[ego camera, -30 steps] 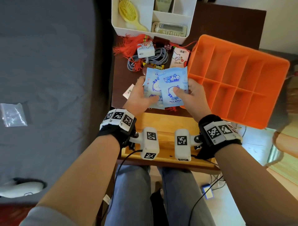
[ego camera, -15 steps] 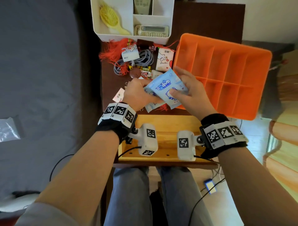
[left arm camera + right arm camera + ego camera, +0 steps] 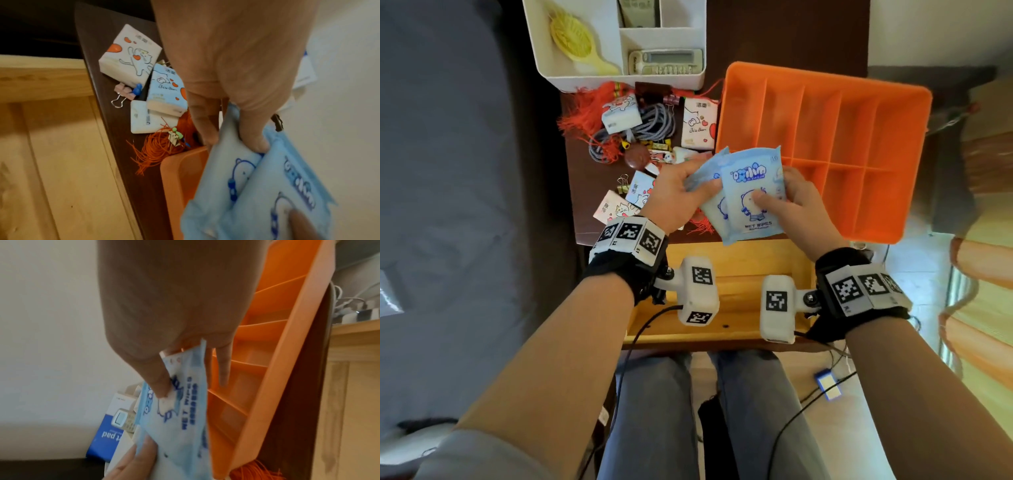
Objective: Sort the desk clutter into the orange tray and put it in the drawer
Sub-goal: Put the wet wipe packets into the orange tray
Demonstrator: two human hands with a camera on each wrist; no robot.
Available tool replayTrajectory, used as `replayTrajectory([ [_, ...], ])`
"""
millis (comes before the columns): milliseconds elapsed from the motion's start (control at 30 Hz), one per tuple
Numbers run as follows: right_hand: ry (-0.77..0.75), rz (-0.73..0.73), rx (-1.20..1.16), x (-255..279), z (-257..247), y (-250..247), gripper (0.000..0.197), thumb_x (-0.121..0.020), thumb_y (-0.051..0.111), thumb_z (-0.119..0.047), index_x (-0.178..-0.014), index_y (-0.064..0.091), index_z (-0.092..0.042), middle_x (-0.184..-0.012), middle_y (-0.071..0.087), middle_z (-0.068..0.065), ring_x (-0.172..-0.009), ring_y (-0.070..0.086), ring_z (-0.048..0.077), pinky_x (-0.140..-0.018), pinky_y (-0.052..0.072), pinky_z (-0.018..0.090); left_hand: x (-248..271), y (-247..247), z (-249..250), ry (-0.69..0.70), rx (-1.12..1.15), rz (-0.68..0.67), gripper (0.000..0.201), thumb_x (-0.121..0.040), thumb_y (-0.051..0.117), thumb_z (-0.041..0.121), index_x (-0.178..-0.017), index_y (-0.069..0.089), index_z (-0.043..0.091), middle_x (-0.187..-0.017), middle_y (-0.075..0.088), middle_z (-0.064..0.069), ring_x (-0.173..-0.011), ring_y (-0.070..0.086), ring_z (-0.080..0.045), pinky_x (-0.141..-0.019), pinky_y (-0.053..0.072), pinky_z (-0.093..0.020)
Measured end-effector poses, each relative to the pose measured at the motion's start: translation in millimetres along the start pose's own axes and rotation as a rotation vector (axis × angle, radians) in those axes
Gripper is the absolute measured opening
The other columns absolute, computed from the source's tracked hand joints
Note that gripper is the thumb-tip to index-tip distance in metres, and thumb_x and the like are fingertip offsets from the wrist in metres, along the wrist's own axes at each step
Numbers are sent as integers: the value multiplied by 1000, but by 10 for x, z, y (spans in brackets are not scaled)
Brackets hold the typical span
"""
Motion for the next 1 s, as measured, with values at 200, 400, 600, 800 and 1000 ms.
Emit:
replayTrajectory([
  [200, 29, -76, -65, 11, 20, -20, 18, -91, 57, -6, -108, 56, -12, -104, 68, 5, -86, 67, 12, -80, 56, 26, -63, 75, -7, -78, 1, 77, 36, -83, 66, 8, -117, 55, 13, -89, 70, -5, -69, 66, -14, -53, 55, -24],
  [400, 68, 16, -62, -73, 130, -65, 38, -91, 60, -12, -123, 40, -11, -123, 60, 9, -108, 62, 21, -92, 53, 43, -72, 161, -58, -130, 210, 58, 30, -91, 51, -3, -121, 55, -3, -107, 64, -14, -68, 65, -1, -61, 56, -17],
  [600, 40, -18, 12, -100, 116, 15, 41, -90, 60, -13, -128, 45, -10, -121, 62, 5, -105, 63, 18, -89, 54, 37, -145, 219, -44, -84, 132, 71, 30, -92, 48, -3, -121, 55, -5, -114, 62, -16, -69, 65, 1, -62, 53, -13],
  [800, 87, 52, -41, -165, 162, 20, 37, -85, 66, -10, -118, 50, -6, -116, 65, 9, -101, 65, 22, -88, 55, 43, -186, 95, -18, 27, -173, 208, 24, -89, 58, 8, -110, 66, 10, -101, 70, -5, -78, 65, -14, -68, 52, -27],
  [1000, 116, 184, 139, -281, 208, 52, 39, -81, 68, -17, -115, 52, -7, -113, 66, 8, -92, 64, 17, -78, 54, 31, -175, 58, -166, -55, -258, 268, 27, -83, 64, 9, -110, 66, 11, -99, 71, -5, -87, 65, -17, -83, 55, -41],
])
Point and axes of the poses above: each hand's wrist, its own x-axis away from the middle knuckle, its own y-axis out of the palm, z = x × y, the point moved 4 cm from there along -x, towards the middle knuckle
